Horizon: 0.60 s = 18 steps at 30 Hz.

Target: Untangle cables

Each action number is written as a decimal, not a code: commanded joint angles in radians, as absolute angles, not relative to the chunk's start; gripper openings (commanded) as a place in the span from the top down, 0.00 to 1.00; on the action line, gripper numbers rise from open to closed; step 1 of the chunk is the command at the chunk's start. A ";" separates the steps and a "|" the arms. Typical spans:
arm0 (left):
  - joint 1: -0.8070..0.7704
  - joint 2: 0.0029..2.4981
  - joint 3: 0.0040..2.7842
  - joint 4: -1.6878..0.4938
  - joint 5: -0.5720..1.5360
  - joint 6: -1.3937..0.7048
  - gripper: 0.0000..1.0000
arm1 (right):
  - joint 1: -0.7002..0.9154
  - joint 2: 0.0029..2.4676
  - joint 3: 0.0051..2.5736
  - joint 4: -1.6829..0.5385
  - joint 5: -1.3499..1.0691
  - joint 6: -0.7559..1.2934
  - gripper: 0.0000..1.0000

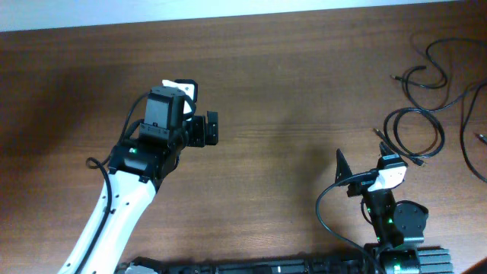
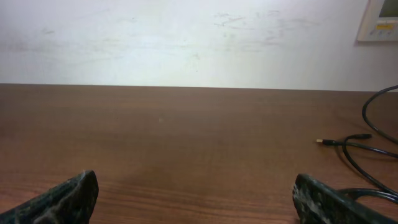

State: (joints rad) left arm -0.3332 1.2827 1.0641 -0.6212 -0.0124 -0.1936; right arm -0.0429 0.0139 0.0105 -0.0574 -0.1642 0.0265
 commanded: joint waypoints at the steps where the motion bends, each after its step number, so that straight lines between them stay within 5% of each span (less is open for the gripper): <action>1: -0.331 1.274 1.069 -0.620 -0.019 -0.177 0.01 | -0.033 0.003 0.006 -0.065 -0.145 0.031 0.01; 18: -0.331 1.274 1.069 -0.632 -0.055 -0.154 0.01 | -0.033 0.004 0.006 -0.065 -0.145 0.031 0.01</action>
